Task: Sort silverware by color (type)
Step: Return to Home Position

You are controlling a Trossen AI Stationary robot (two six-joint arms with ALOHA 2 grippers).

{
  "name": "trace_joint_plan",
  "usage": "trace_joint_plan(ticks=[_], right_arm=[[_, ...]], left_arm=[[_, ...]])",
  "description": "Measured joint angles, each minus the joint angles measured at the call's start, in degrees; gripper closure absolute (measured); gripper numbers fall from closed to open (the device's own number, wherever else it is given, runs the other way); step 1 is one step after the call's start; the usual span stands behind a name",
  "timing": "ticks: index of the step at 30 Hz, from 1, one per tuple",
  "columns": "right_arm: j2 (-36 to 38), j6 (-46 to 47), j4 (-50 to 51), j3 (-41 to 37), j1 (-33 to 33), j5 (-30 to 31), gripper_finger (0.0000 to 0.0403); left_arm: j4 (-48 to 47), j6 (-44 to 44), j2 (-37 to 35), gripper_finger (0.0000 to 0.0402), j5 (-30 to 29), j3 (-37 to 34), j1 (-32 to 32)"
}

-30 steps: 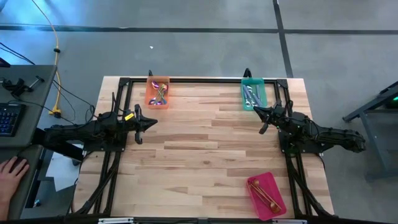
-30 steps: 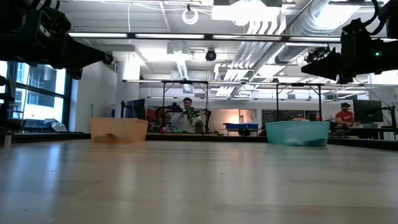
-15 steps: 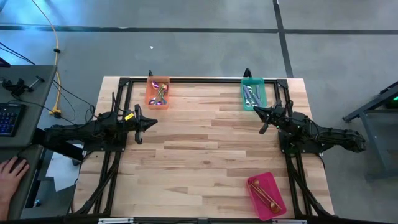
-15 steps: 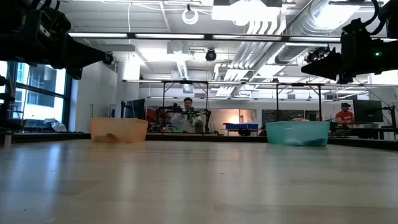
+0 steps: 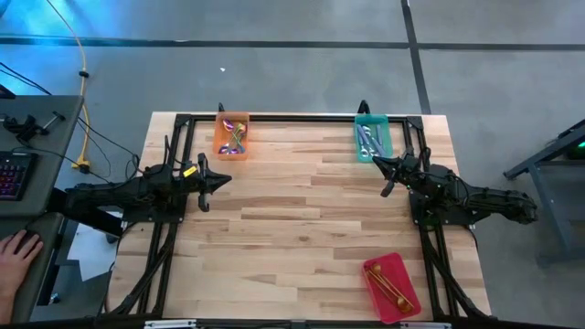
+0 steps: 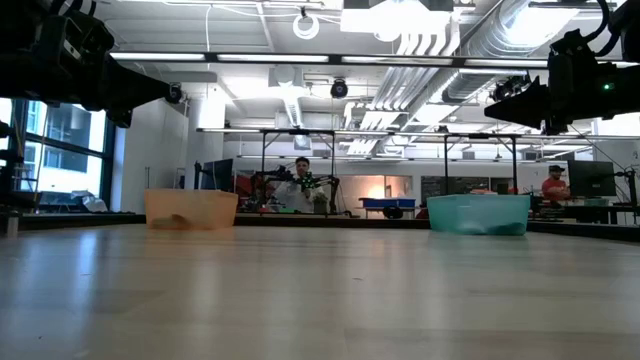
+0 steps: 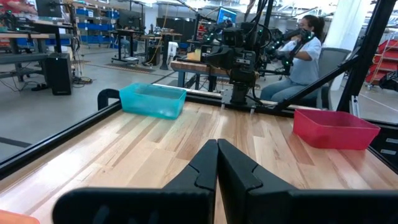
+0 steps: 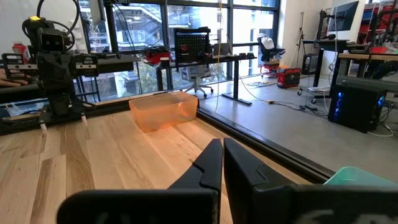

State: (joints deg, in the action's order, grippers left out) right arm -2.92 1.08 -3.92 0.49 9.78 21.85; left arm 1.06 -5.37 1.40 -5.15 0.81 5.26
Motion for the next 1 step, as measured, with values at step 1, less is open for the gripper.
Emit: trace_joint_plan(ticks=[1], right_arm=[[0.00, 0.00, 0.01, 0.00, 0.00, 0.01, 0.0402]], left_arm=[[0.00, 0.00, -0.01, 0.0401, 0.00, -0.01, 0.00]])
